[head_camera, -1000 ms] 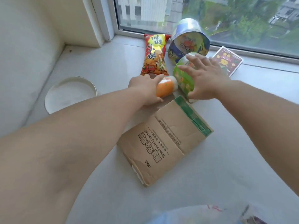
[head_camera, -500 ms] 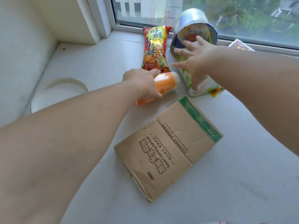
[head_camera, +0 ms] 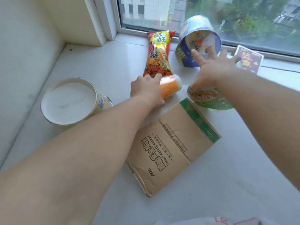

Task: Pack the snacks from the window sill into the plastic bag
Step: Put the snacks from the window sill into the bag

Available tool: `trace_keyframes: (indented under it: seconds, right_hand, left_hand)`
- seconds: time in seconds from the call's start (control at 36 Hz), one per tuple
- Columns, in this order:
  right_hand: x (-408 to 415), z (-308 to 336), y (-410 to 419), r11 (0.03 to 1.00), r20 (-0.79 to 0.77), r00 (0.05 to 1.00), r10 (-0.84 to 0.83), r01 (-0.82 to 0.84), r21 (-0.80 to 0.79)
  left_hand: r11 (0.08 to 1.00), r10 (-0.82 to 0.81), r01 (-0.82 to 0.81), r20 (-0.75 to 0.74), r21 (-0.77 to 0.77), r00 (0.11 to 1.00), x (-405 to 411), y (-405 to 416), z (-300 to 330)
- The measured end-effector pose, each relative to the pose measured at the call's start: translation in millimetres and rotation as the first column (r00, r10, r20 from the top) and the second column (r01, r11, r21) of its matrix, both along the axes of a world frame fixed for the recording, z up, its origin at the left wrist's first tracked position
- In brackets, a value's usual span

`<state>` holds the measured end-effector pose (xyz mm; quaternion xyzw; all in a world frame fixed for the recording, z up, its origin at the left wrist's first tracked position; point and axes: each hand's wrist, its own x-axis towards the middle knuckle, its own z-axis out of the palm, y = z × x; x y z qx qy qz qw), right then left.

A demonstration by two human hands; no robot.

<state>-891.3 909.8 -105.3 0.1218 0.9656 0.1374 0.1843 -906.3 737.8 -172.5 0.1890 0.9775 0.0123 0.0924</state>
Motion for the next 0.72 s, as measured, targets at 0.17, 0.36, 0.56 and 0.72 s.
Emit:
trace_keyframes:
  seconds: [0.17, 0.36, 0.56, 0.72]
  right_hand:
    - [65, 3, -5, 0.999, -0.125, 0.991, 0.048, -0.051, -0.018]
    - [139, 36, 0, 0.984, -0.33, 0.939, -0.094, 0.036, -0.177]
    - [203, 77, -33, 0.915, -0.476, 0.831, -0.288, 0.093, -0.392]
    - [277, 115, -76, 0.773, -0.539, 0.689, -0.484, 0.048, -0.633]
  left_hand:
    - [1.0, 0.005, -0.005, 0.023, -0.005, 1.0, 39, -12, 7]
    - [0.974, 0.143, -0.154, 0.073, 0.168, 0.987, 90, -59, 41]
    - [0.917, 0.183, -0.213, 0.118, 0.338, 0.976, 143, -75, 103]
    - [0.785, 0.196, -0.237, 0.134, 0.572, 0.971, 210, -104, 160]
